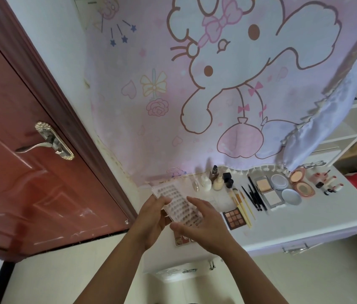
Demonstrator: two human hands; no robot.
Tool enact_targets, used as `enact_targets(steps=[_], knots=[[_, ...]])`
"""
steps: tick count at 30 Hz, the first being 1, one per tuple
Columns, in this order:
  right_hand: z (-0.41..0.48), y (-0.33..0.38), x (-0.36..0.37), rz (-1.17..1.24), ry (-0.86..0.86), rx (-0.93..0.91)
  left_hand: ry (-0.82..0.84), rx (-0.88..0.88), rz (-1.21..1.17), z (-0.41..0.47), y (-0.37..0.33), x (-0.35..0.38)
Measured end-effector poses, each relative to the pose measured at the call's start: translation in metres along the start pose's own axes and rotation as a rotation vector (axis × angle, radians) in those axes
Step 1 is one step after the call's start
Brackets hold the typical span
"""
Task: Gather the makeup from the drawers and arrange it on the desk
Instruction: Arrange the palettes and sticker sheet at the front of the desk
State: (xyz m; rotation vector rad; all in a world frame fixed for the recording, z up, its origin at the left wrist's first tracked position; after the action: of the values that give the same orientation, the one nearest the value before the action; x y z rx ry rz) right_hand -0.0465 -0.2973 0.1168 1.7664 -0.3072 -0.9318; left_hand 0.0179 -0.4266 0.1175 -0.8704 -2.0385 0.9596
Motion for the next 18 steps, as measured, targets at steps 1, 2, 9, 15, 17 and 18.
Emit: enact_targets(steps=[1, 2, 9, 15, 17, 18], knots=[[0.0, -0.001, -0.002, -0.026, -0.016, -0.006, -0.048, 0.017, 0.025, 0.0, -0.003, -0.003], [0.0, -0.001, -0.004, -0.001, -0.03, -0.01, -0.094, 0.042, 0.055, 0.001, -0.007, -0.007], [0.006, -0.011, -0.036, 0.363, -0.12, 0.089, -0.067, -0.021, 0.233, 0.001, -0.02, -0.025], [0.008, -0.015, -0.026, 0.656, -0.062, 0.198, 0.085, -0.076, 0.09, -0.007, -0.014, -0.002], [0.006, -0.026, -0.029, 0.801, -0.179, 0.264, 0.069, -0.018, -0.166, -0.006, -0.016, -0.006], [0.004, -0.029, -0.029, 0.883, -0.215, 0.302, 0.086, 0.042, -0.247, -0.005, -0.019, -0.008]])
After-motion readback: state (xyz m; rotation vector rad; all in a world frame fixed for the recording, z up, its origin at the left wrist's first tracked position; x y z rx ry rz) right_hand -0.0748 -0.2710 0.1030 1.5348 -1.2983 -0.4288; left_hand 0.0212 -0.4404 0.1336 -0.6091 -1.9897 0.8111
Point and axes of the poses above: each hand's wrist, its own z-axis towards the middle knuckle, its own x-axis out of the palm, y = z × x, the point moved 10 cm from there along z, towards the middle knuckle, and after that the axes turned 3 degrees about -x, right-handed, at the moved point
